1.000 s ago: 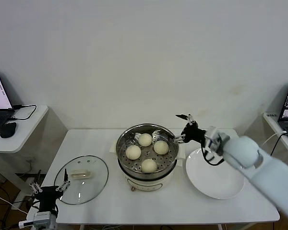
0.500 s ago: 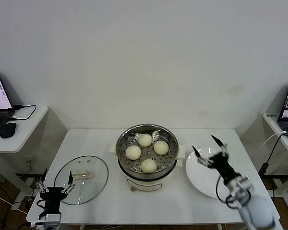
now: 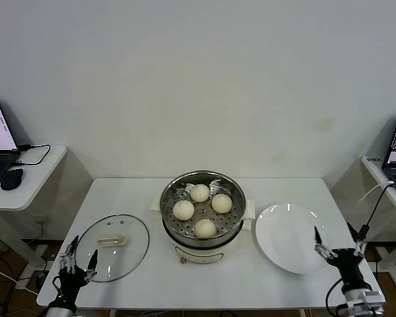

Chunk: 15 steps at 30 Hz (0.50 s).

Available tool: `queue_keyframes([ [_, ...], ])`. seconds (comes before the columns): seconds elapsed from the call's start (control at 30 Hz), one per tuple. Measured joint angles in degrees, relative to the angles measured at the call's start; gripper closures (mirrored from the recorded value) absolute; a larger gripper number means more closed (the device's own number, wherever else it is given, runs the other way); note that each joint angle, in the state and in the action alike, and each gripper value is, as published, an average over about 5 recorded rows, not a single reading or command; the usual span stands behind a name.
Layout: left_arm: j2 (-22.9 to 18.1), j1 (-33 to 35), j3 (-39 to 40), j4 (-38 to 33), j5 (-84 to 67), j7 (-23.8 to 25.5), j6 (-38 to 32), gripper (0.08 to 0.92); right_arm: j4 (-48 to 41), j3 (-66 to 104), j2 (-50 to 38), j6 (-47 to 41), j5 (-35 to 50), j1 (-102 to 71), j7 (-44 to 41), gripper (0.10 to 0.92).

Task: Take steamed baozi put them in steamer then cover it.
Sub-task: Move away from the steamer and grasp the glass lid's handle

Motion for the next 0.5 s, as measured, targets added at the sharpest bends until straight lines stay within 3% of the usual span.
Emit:
queue_keyframes([
  [0.5, 3.2, -10.0, 5.7, 11.2, 9.9, 0.2, -1.9, 0.177, -0.1, 5.2, 5.2, 0.7, -1.5, -3.3, 2.1, 0.203],
])
